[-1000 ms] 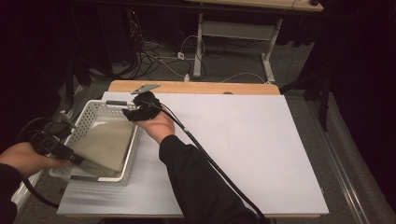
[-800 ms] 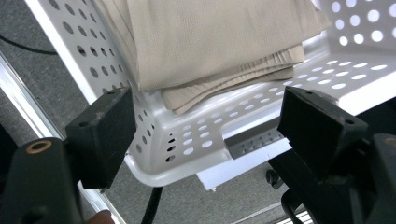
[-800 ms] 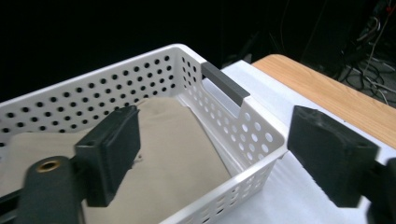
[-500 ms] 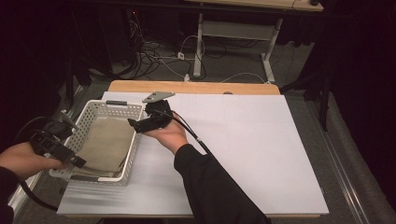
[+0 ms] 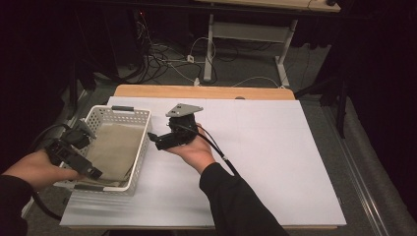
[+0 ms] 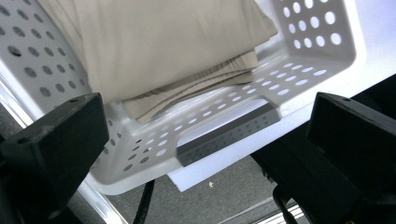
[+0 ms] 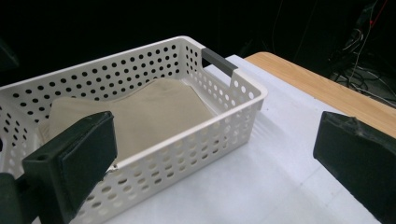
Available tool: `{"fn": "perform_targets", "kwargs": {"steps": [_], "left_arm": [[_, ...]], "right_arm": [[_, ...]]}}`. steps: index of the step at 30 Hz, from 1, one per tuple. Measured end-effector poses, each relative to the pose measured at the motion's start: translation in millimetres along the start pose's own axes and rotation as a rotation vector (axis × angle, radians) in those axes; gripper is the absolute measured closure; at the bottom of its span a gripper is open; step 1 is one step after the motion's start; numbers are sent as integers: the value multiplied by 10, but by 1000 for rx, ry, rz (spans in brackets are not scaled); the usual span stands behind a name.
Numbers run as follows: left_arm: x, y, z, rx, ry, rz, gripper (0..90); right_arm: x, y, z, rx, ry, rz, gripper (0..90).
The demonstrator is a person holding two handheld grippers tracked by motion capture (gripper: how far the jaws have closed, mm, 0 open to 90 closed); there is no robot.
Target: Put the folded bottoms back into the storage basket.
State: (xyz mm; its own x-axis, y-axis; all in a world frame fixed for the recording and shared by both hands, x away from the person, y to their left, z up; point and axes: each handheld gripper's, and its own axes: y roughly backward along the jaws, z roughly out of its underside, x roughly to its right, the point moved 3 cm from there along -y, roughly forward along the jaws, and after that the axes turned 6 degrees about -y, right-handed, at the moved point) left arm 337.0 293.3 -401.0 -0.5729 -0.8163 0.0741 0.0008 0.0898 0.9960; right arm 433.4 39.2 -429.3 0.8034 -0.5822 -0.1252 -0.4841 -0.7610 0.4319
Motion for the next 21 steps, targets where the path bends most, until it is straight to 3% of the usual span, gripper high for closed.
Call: {"fn": "perform_targets", "kwargs": {"steps": [21], "left_arm": [[462,-24,-414,-21,-94,-16,0]], "right_arm": [[180,692,438,18,-19,69,3]]}}
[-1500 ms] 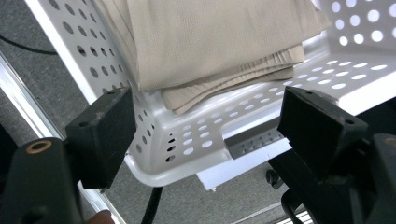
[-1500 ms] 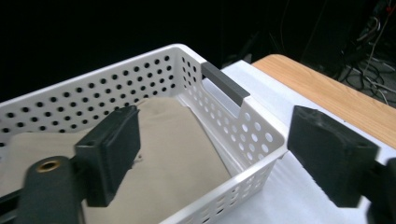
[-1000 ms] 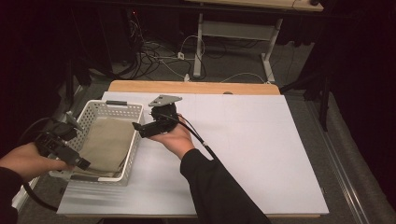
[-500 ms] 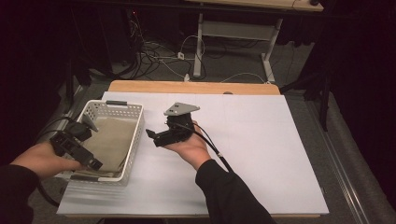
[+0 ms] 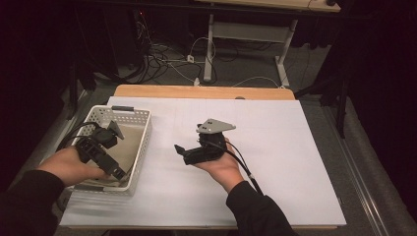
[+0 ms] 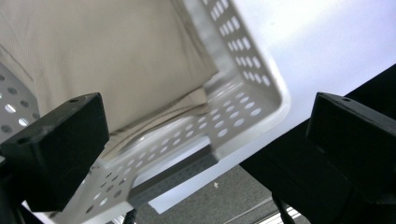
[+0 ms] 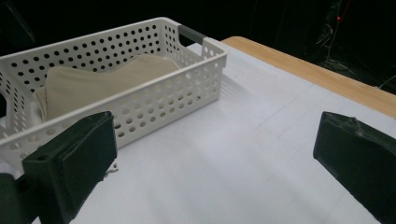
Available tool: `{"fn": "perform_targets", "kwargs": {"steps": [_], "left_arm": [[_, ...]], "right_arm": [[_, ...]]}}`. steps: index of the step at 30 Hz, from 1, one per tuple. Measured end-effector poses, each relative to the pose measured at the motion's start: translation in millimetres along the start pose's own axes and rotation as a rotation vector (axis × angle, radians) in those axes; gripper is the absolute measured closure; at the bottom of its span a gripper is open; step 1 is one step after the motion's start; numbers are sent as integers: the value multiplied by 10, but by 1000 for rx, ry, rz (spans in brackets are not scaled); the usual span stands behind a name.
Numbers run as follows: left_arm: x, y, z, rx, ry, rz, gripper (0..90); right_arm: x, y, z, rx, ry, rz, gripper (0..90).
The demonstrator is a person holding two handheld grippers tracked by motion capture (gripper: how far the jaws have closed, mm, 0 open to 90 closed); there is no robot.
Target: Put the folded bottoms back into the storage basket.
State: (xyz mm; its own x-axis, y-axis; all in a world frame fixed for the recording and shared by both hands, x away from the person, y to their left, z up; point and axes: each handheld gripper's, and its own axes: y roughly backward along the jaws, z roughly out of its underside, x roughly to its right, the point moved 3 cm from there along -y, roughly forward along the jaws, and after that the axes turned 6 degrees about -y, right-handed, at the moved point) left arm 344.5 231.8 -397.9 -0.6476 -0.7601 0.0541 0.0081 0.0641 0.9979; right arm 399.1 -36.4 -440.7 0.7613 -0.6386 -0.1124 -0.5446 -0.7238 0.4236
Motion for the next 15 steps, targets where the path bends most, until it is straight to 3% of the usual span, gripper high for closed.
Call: {"fn": "perform_targets", "kwargs": {"steps": [15], "left_arm": [[362,-28,-405,11,-78,-12,0]], "right_arm": [[263,572,418,14,-9,74,3]]}}
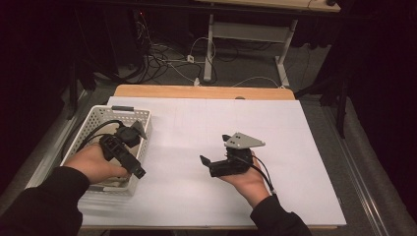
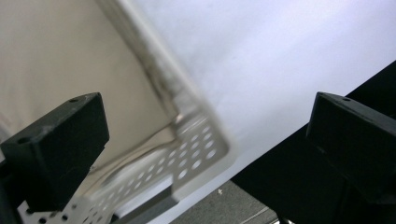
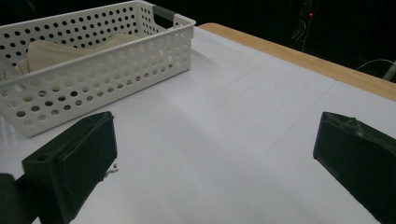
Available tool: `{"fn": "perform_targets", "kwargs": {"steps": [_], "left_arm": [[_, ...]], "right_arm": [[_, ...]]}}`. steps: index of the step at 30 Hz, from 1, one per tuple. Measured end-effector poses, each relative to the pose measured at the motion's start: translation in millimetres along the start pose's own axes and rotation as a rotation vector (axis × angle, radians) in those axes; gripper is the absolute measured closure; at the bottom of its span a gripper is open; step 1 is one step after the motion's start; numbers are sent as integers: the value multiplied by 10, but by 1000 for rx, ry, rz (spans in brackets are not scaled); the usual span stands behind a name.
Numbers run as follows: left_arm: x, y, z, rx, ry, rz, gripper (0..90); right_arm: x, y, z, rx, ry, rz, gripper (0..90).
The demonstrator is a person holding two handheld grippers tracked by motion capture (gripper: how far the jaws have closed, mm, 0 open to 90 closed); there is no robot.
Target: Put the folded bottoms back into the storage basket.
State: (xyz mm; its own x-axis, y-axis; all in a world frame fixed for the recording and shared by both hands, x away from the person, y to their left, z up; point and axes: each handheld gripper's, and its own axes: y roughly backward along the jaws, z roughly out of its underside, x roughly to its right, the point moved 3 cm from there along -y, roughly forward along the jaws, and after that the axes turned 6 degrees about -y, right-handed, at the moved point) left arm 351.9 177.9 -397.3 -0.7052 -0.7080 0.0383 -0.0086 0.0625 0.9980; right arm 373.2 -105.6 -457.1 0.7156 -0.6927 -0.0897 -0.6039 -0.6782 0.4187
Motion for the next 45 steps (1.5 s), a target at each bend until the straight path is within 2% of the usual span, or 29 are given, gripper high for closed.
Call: {"fn": "perform_targets", "kwargs": {"steps": [6,9,16,19,23,27,29,31,35,41,43,45], "left_arm": [[167,-74,-207,14,-45,3,0],[225,-128,-291,26,-53,8,0],[360,-330,-461,22,-100,9,0],[411,-409,-517,23,-114,10,0],[487,-519,-580,8,-138,12,0],[542,-635,-635,-1,-153,16,0],[557,-699,-654,-17,-174,18,0],[564,-767,-671,-32,-186,15,0],[587,-863,-696,-38,-201,33,0],[645,-1051,-729,-63,-220,60,0],[659,-1093,-732,-57,-224,61,0],[680,-1115,-727,-28,-220,68,0]], "right_arm": [[117,222,175,4,-11,17,3],[177,358,272,9,-19,33,3],[299,632,516,-17,-14,77,3],[351,752,636,-32,6,107,3],[413,887,793,-32,7,136,3],[440,975,964,-43,4,148,3],[449,1003,1061,-56,6,154,3],[446,1018,1123,-46,-17,149,3],[432,1039,1134,-30,-3,152,2],[453,1052,1155,-20,-13,157,3],[456,1058,1161,-18,-9,160,3],[445,1055,1175,-18,-7,155,3]]}}
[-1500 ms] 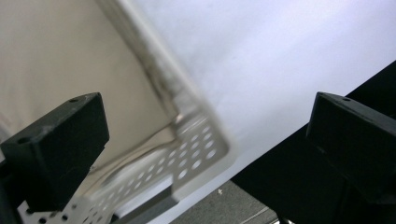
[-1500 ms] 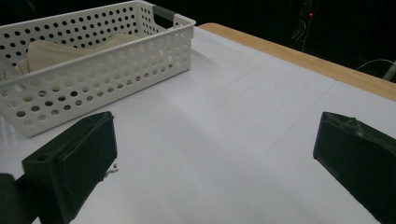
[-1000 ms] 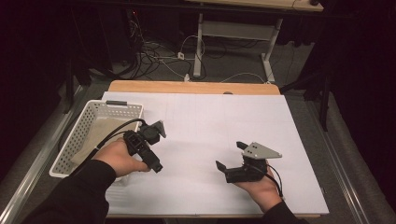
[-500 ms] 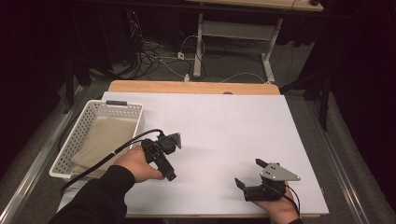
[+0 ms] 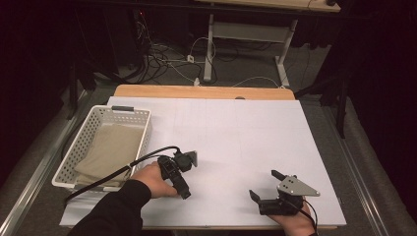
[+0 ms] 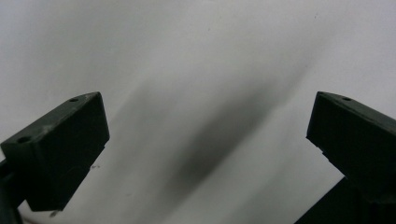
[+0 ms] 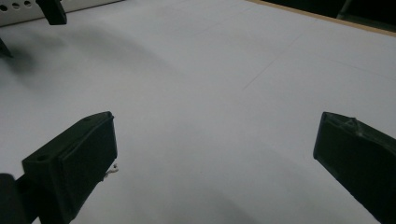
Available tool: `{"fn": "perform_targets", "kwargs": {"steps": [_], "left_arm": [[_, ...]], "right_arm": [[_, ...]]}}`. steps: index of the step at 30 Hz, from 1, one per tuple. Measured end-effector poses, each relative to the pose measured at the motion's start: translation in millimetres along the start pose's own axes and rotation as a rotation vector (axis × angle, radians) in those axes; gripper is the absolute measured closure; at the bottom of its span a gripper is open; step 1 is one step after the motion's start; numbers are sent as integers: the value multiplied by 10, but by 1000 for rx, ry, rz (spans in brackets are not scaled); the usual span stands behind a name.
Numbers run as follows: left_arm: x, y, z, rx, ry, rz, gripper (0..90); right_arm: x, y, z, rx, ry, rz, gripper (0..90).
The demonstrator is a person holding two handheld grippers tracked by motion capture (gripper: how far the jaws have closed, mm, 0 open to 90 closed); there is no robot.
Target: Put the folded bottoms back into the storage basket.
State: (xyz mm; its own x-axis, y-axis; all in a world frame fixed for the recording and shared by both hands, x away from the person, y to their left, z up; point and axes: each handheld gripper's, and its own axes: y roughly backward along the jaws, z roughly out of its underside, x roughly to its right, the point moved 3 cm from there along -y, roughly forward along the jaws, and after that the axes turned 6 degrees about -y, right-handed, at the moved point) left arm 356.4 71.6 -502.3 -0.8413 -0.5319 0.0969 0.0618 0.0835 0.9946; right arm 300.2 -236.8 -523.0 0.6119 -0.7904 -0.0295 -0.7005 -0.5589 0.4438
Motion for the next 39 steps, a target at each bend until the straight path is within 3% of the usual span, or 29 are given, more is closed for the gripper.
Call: {"fn": "perform_targets", "kwargs": {"steps": [2,7,9,11,15,18,19,22,26,27,30,33,34,36,37,39], "left_arm": [[26,-20,7,41,-5,-3,0],[115,-100,67,214,1,4,0],[134,-132,102,286,-5,-31,0],[143,-152,137,351,9,-33,0],[175,-146,228,540,32,-56,0],[193,-122,308,656,36,-80,0],[191,-107,355,723,47,-84,0],[181,-88,474,856,82,-82,0],[207,-65,648,1030,79,-127,0],[233,-52,704,1097,78,-136,0],[260,-79,806,1216,103,-135,0],[239,-235,835,1227,122,-167,0],[222,-253,811,1215,127,-166,0],[197,-207,812,1254,126,-179,0],[167,-214,806,1253,145,-188,0],[159,-231,788,1243,149,-162,0]], "right_arm": [[-6,-7,6,-2,5,-4,3],[-19,-7,9,-3,4,-8,3],[-20,-7,14,-5,4,-8,3],[-25,-1,11,0,-3,-13,2],[-56,13,0,11,-2,-16,2],[-75,31,-3,18,0,-16,2],[-79,40,-6,27,1,-19,2],[-85,84,-18,45,-3,-13,3],[-72,154,-18,64,-13,-11,2],[-71,168,-18,68,-18,-12,2],[-71,230,-27,96,-18,-23,2],[-61,277,-30,115,-28,-24,2],[-55,285,-28,121,-27,-20,2],[-39,293,-22,132,-29,-15,2],[-24,295,-16,136,-34,-11,2],[6,292,-5,148,-45,-4,2]]}}
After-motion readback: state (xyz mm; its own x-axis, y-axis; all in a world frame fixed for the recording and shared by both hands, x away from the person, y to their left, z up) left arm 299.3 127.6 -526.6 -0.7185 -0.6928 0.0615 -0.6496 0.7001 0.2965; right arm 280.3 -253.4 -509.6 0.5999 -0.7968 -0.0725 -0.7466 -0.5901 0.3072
